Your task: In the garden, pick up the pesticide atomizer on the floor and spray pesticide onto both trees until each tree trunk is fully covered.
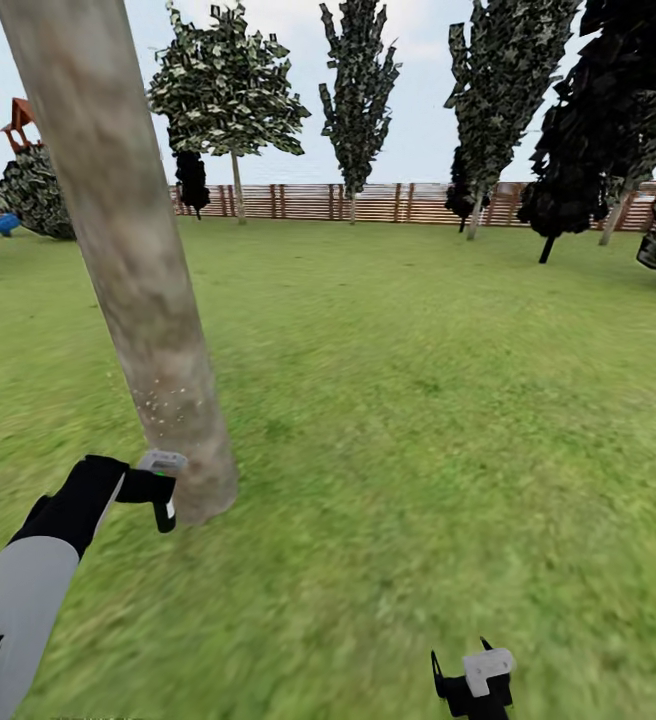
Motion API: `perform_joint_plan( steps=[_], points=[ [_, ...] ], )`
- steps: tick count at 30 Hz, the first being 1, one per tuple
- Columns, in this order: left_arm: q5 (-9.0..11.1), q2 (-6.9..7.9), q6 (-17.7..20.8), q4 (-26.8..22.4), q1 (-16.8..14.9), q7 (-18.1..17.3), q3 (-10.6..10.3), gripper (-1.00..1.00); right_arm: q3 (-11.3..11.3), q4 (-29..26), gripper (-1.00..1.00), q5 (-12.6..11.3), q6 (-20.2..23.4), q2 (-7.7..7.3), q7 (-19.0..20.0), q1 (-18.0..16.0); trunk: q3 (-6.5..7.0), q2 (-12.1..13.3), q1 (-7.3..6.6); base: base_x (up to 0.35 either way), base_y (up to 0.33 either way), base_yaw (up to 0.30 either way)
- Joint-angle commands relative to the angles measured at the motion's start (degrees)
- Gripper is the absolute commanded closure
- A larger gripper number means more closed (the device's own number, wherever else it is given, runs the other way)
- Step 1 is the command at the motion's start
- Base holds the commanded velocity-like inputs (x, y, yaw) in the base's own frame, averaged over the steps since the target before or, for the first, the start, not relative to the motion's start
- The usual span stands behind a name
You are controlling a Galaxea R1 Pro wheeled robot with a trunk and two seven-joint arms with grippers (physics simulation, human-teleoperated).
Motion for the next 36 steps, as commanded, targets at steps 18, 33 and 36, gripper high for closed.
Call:
perform_joint_plan(
  steps=[18, 33, 36],
  points=[
    [-0.4, -0.34, -2.2, 5.5, -0.1, -0.5, 0.2, 1.0, -0.2, 0.1, -1.0, 0.7, -0.1, 0.02, -0.3, 0.0, -0.05, 0.0, 0.0, 0.198, -0.229, 0.105],
    [-0.4, -1.39, -5.1, 6.8, 2.4, -0.4, 1.1, 1.0, -0.2, 0.1, -1.0, 0.7, -0.1, 0.02, -0.3, 0.0, -0.05, 0.0, 0.0, 0.111, -0.248, 0.228],
    [-0.4, -1.04, -5.2, 7.1, 2.4, -0.4, 1.0, 1.0, -0.3, 0.1, -1.0, 0.7, -0.1, -0.07, -0.3, 0.0, -0.05, 0.0, 0.0, 0.214, -0.217, 0.012]
  ],
)
